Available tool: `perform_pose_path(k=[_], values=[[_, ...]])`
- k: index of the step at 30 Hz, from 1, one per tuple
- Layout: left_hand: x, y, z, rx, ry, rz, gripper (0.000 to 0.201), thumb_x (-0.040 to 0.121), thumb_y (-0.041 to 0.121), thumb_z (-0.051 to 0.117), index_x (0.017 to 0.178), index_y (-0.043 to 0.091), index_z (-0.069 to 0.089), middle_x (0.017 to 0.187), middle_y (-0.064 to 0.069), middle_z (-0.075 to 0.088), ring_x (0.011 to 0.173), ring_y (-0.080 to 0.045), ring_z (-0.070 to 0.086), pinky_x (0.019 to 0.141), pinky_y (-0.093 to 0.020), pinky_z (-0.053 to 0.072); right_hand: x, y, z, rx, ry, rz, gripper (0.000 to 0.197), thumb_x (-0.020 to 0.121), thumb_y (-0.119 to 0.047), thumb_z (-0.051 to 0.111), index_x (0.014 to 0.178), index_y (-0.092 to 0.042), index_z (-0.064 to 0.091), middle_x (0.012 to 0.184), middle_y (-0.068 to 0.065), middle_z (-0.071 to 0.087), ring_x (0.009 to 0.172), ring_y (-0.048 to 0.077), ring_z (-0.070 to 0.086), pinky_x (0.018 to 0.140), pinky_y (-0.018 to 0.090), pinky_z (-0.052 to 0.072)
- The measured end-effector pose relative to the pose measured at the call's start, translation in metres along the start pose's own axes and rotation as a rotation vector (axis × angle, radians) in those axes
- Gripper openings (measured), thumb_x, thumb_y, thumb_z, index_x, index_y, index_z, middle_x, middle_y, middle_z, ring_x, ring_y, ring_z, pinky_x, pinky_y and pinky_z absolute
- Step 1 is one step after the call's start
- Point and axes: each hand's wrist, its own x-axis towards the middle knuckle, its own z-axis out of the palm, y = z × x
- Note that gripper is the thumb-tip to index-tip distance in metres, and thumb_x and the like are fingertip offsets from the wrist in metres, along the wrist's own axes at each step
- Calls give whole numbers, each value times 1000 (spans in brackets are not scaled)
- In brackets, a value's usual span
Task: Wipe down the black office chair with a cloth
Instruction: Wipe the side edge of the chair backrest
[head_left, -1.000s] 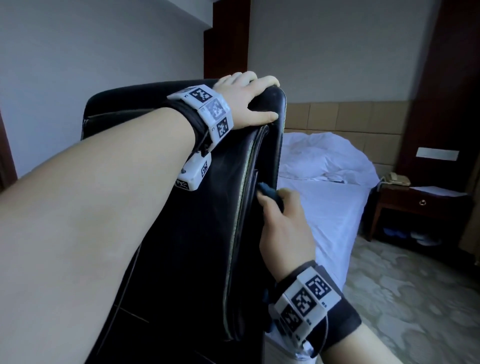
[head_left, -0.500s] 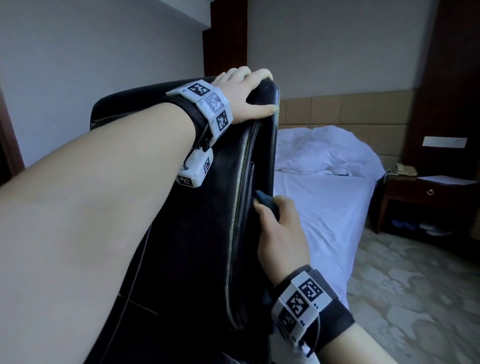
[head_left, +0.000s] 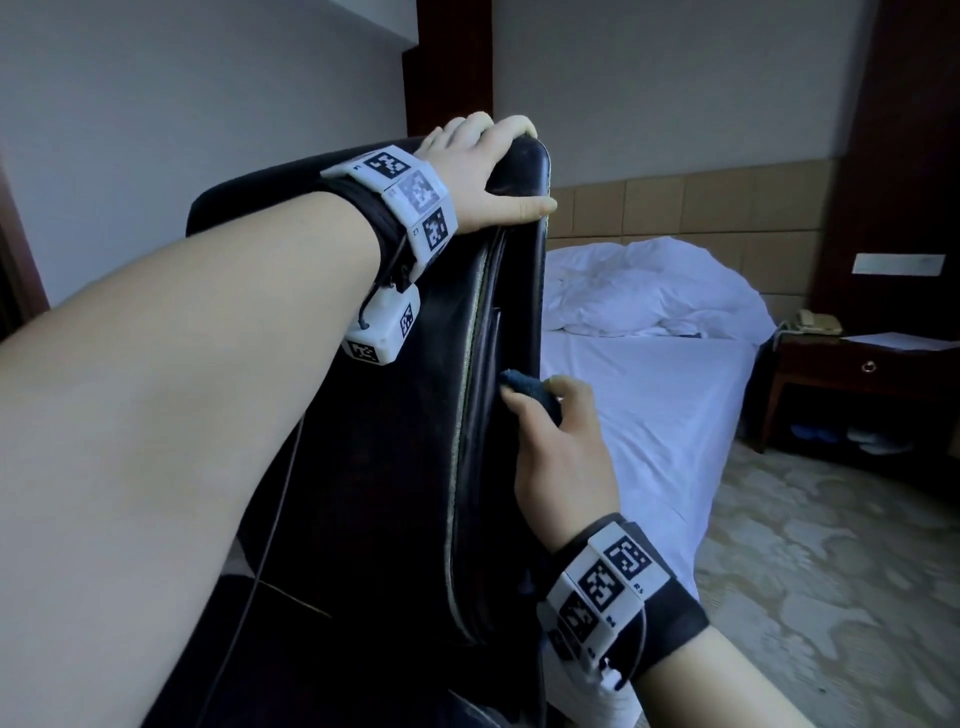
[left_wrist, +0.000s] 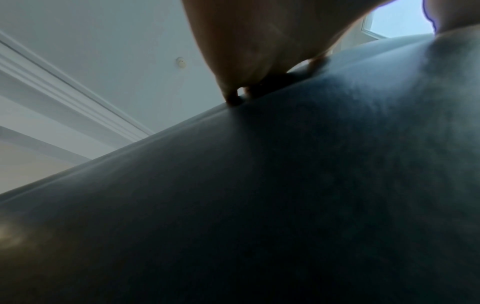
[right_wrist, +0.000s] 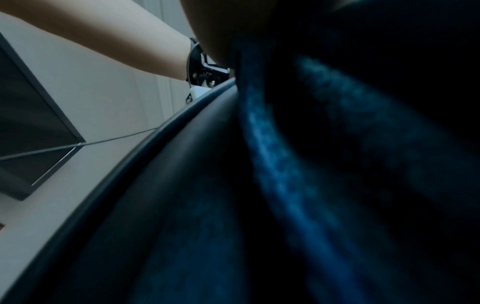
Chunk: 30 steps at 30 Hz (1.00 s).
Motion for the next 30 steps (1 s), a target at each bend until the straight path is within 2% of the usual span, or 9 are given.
perform_pose_path(k=[2, 4, 6, 8, 11, 15, 19, 23, 30], values=[[-9, 1, 0, 6, -29, -12, 99, 55, 81, 34, 140, 31, 23, 140, -6, 29, 136, -26, 20, 108, -38, 15, 2, 3, -3, -53, 124, -174, 27, 91, -23, 45, 113, -23, 61, 121, -6, 43, 78, 5, 47, 73, 23, 45], [-27, 1, 7, 11, -73, -41, 104, 61, 75, 49, 147, 33, 6, 155, -7, 2, 143, -28, -2, 114, -47, 4, 6, 8, -3, -50, 151, -235, 28, 86, -14, 53, 109, -20, 66, 135, 12, 42, 86, 18, 58, 77, 21, 41], [-55, 0, 21, 12, -116, -73, 99, 74, 62, 59, 147, 35, -2, 156, -4, -15, 143, -27, -13, 115, -50, -3, 10, 12, 1, 28, 121, -250, 30, 83, -15, 49, 108, -16, 66, 124, 10, 55, 102, 22, 59, 87, 13, 37], [-89, -4, 40, -51, -103, -141, 90, 83, 51, 57, 146, 37, -6, 154, 0, -22, 142, -24, -20, 114, -50, -7, 14, 11, 4, 85, 117, -267, 31, 82, -14, 48, 107, -12, 67, 110, 10, 62, 102, 18, 57, 88, 3, 31], [-119, -5, 64, -111, -93, -228, 93, 83, 44, 57, 145, 39, -12, 151, 2, -31, 139, -23, -27, 112, -49, -11, 16, 8, 10, 100, 127, -256, 32, 81, -12, 48, 107, -10, 67, 106, 12, 62, 98, 12, 53, 86, -7, 25], [-125, 1, 72, -141, -111, -240, 102, 78, 36, 61, 143, 38, -18, 149, 0, -35, 138, -26, -31, 113, -52, -12, 14, 2, 14, 123, 157, -218, 33, 80, -13, 47, 107, -10, 67, 107, 11, 62, 98, 17, 57, 84, -7, 26], [-130, -1, 67, -160, -86, -192, 100, 77, 43, 61, 144, 40, -13, 150, 2, -30, 139, -24, -28, 112, -48, -13, 8, 0, 7, 105, 160, -215, 34, 80, -15, 47, 107, -12, 67, 106, 8, 61, 97, 18, 59, 81, -7, 28], [-133, 8, 59, -151, -89, -130, 103, 72, 55, 59, 144, 39, -12, 150, 2, -29, 139, -22, -28, 113, -45, -13, -6, -3, -10, 56, 155, -222, 34, 80, -18, 47, 107, -16, 67, 106, 6, 60, 95, 18, 59, 78, 6, 34], [-181, 42, 66, -336, -70, -177, 107, 78, 37, 66, 138, 42, -23, 148, 4, -35, 138, -19, -30, 113, -47, -12, -42, -15, -40, -81, 128, -271, 28, 84, -14, 52, 108, -14, 67, 113, 8, 60, 99, 21, 59, 78, 5, 30]])
